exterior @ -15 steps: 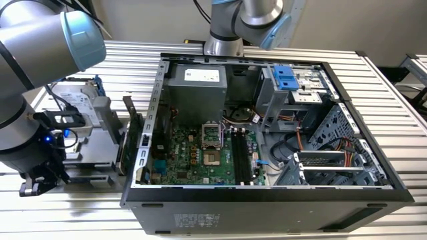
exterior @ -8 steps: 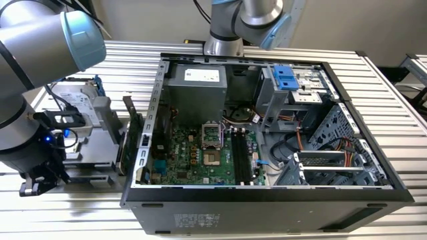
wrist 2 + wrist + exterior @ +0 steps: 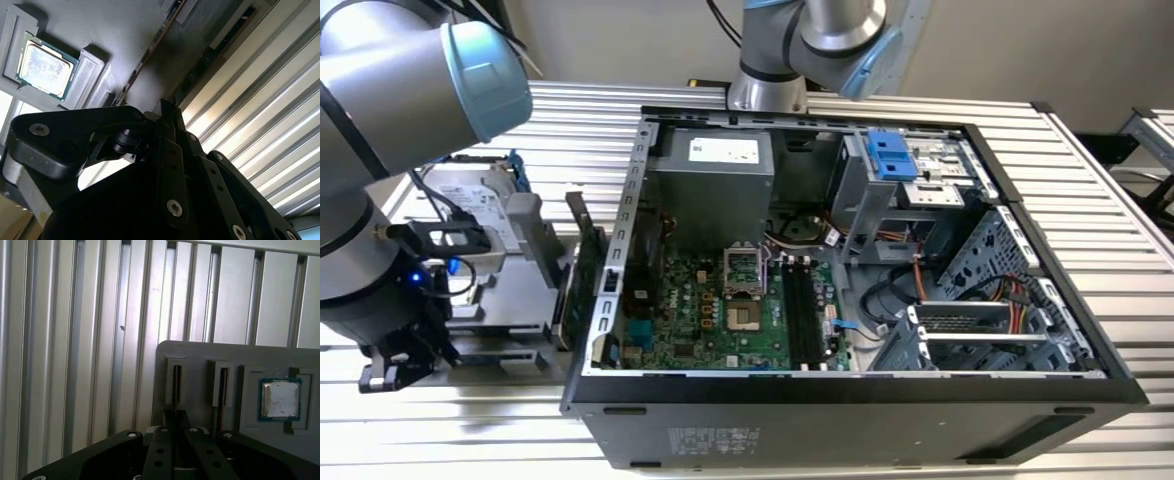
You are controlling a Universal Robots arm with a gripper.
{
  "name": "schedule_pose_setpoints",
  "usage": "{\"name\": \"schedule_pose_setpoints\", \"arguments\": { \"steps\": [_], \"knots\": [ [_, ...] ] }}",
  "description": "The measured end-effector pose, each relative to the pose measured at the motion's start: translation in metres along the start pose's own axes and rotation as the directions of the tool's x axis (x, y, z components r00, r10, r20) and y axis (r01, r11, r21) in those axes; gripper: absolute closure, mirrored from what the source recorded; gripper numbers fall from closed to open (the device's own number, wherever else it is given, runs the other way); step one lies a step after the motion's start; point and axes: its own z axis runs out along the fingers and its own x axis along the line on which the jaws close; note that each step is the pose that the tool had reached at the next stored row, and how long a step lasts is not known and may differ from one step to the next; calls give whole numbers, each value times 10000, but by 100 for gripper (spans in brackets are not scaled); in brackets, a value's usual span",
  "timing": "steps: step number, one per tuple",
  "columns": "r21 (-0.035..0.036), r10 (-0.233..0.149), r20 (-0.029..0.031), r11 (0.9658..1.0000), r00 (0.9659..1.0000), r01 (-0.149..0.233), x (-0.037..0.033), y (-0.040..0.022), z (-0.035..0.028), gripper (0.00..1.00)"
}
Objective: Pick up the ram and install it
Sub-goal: 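Pick up the ram and move it above insertion slot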
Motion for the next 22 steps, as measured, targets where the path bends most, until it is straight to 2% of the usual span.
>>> {"name": "schedule_pose_setpoints", "arguments": {
  "steps": [4, 14, 16, 22],
  "knots": [
    [-1, 1, -1, 10000, 10000, -1, -1, 1, -22, 100],
    [0, 0, 0, 10000, 10000, 0, -8, 10, -270, 100],
    [0, 0, 0, 10000, 10000, 0, -8, 11, -291, 100],
    [1, 0, 0, 10000, 10000, 0, -9, 12, -302, 100]
  ]
}}
